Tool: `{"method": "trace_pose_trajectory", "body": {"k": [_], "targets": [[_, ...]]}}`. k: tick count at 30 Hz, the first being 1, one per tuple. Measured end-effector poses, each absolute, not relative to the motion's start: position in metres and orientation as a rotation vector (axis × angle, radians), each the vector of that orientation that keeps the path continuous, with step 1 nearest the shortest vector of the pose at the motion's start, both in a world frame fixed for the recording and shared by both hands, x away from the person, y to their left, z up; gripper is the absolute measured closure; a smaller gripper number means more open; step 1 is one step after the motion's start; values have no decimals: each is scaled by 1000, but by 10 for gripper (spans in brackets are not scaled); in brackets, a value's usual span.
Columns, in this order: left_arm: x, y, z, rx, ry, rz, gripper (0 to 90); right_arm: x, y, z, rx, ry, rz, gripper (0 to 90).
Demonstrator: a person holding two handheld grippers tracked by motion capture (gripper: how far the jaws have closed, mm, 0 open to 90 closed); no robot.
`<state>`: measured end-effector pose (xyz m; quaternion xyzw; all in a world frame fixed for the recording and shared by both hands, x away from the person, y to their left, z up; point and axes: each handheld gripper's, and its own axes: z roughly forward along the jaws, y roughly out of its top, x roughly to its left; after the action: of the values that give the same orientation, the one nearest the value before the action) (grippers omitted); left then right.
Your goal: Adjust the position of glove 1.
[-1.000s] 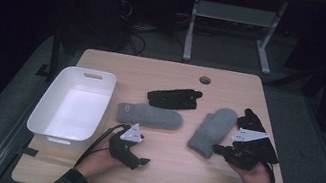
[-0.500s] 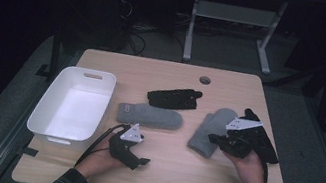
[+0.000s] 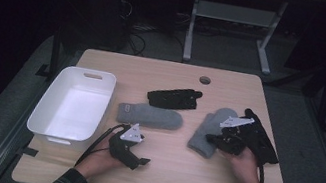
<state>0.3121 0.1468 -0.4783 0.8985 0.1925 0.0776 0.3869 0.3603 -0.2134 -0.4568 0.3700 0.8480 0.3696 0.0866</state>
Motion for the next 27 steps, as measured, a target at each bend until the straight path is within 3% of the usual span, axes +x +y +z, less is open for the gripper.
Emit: {"method": "trace_pose_trajectory", "body": {"k": [27], "targets": [[312,147,-478,2289,490,200,119,325,-185,-454,936,2624,1095,900]]}}
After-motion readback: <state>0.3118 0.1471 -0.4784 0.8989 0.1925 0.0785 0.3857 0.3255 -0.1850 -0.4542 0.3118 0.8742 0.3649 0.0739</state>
